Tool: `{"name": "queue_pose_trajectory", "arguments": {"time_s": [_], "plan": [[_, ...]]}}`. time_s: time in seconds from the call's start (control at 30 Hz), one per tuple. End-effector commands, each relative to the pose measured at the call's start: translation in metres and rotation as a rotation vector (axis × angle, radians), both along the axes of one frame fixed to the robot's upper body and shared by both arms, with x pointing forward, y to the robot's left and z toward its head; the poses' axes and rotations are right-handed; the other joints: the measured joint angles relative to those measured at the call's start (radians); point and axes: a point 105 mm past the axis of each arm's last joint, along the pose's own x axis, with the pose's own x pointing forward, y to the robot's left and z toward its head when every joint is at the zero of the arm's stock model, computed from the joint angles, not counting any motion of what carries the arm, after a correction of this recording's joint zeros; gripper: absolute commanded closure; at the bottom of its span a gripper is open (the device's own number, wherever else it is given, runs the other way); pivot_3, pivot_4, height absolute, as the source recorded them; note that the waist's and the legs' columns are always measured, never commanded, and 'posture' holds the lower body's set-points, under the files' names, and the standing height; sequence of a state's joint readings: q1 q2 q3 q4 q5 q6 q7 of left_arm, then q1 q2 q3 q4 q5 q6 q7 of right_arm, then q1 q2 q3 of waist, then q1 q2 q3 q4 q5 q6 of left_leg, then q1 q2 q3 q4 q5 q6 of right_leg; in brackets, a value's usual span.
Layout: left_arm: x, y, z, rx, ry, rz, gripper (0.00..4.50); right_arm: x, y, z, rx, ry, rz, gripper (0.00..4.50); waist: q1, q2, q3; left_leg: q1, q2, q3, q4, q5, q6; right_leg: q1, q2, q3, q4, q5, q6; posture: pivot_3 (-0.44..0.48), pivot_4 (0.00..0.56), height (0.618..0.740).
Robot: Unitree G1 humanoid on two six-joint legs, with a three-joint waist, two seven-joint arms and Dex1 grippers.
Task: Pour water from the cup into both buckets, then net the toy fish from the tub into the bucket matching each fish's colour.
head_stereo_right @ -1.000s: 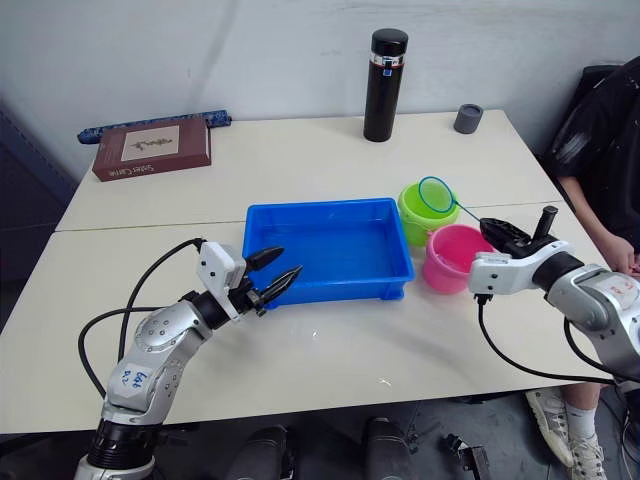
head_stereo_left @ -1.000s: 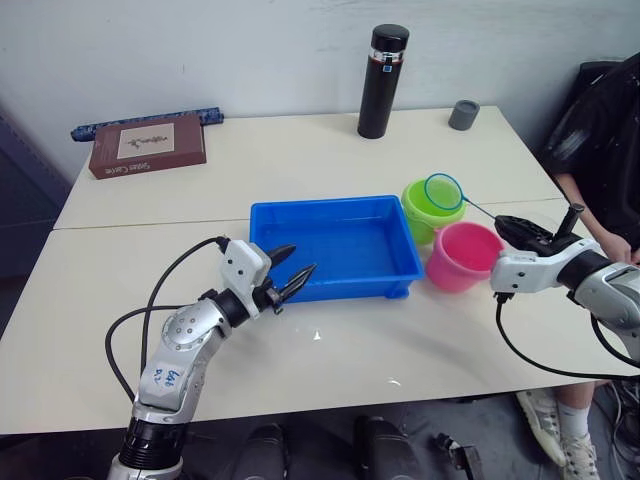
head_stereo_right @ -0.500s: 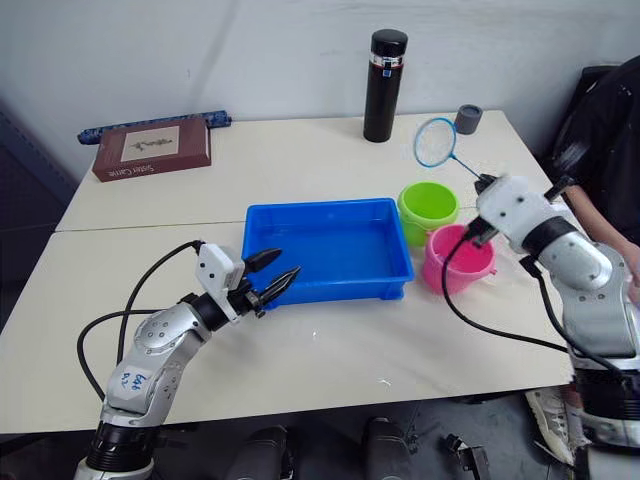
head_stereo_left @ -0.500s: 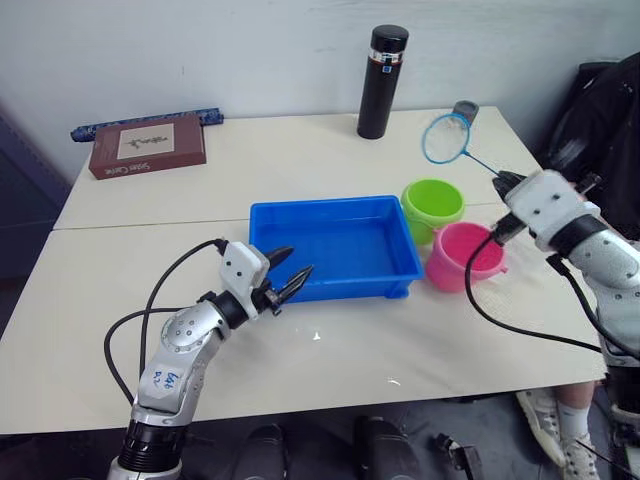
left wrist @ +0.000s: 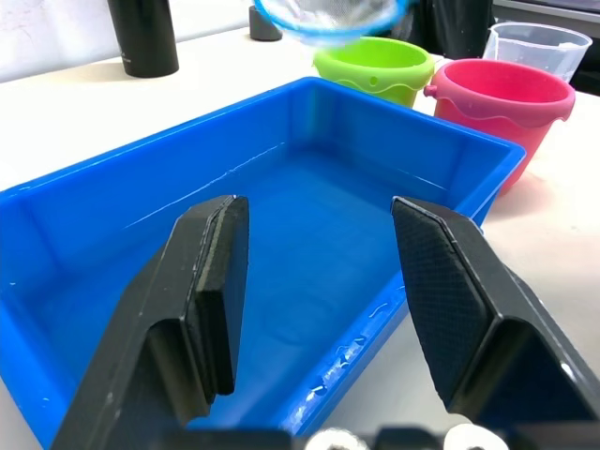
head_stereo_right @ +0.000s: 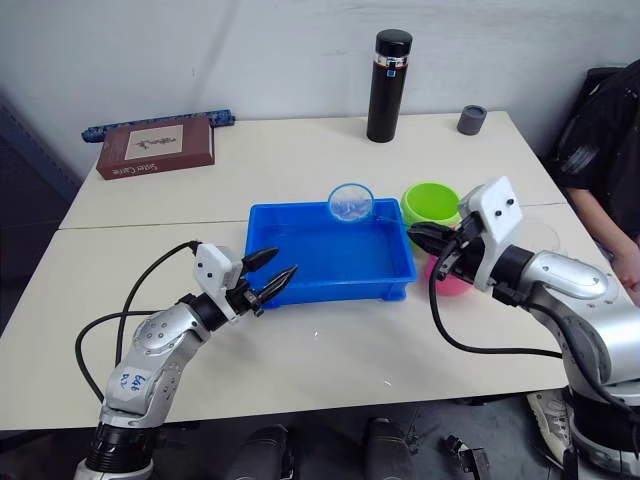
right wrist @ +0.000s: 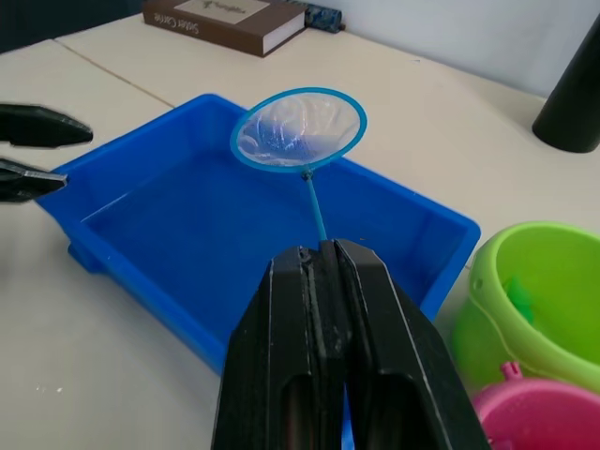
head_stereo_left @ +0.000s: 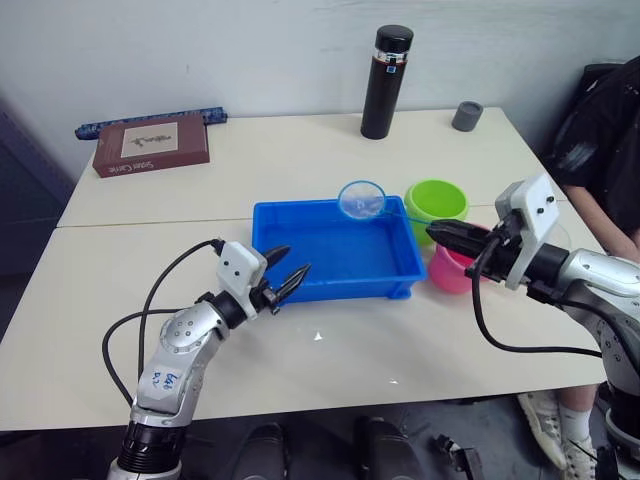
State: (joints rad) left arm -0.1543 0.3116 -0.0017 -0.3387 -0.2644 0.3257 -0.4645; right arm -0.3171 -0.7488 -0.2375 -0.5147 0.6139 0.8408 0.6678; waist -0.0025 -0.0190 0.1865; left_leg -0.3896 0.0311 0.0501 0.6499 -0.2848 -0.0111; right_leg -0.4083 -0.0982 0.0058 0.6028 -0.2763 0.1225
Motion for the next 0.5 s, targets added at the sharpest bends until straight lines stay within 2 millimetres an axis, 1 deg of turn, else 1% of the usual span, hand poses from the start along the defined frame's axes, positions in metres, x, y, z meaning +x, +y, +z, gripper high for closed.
{"name": "queue_pose_trajectory", "arguments": {"time_s": [0.03, 0.17, 0.27, 0.37, 0.5], "plan": [[-0.01, 0.006, 0.021, -0.009, -0.08, 0.004, 1.83, -0.007, 0.007, 0.0, -0.035, -0.045, 0.056, 4.5, -0.002, 0.0, 0.0, 0.0, 0.0, 0.0, 0.0, 0.0, 0.0, 0.0, 0.0, 0.0, 0.0, 0.0, 0.0, 0.0, 0.15, 0.74], [-0.024, 0.009, 0.03, 0.006, -0.098, -0.015, 1.83, -0.01, 0.01, -0.013, -0.079, -0.036, 0.114, 4.5, -0.001, 0.0, 0.0, 0.0, 0.0, 0.001, 0.0, 0.0, 0.0, 0.0, 0.001, 0.0, 0.001, 0.0, 0.0, 0.0, 0.15, 0.74], [-0.03, 0.013, 0.036, 0.013, -0.111, -0.007, 1.83, -0.02, 0.017, -0.023, -0.118, -0.018, 0.196, 4.5, 0.0, 0.0, 0.0, 0.0, 0.0, 0.002, 0.0, 0.0, 0.0, 0.0, 0.001, 0.0, 0.0, 0.0, 0.0, 0.0, 0.15, 0.74], [-0.031, 0.015, 0.04, 0.016, -0.12, 0.005, 1.83, -0.025, 0.021, -0.027, -0.13, -0.014, 0.236, 4.5, 0.001, 0.0, 0.0, 0.0, 0.0, 0.002, 0.0, 0.0, 0.0, 0.0, 0.001, 0.0, 0.0, 0.0, 0.0, 0.0, 0.15, 0.74], [-0.03, 0.018, 0.044, 0.006, -0.133, 0.043, 1.83, -0.035, 0.034, -0.029, -0.144, -0.029, 0.334, 4.5, 0.0, 0.0, 0.0, 0.0, 0.0, 0.002, 0.001, 0.0, 0.0, 0.0, 0.001, 0.0, 0.0, 0.0, 0.0, 0.0, 0.15, 0.74]]}}
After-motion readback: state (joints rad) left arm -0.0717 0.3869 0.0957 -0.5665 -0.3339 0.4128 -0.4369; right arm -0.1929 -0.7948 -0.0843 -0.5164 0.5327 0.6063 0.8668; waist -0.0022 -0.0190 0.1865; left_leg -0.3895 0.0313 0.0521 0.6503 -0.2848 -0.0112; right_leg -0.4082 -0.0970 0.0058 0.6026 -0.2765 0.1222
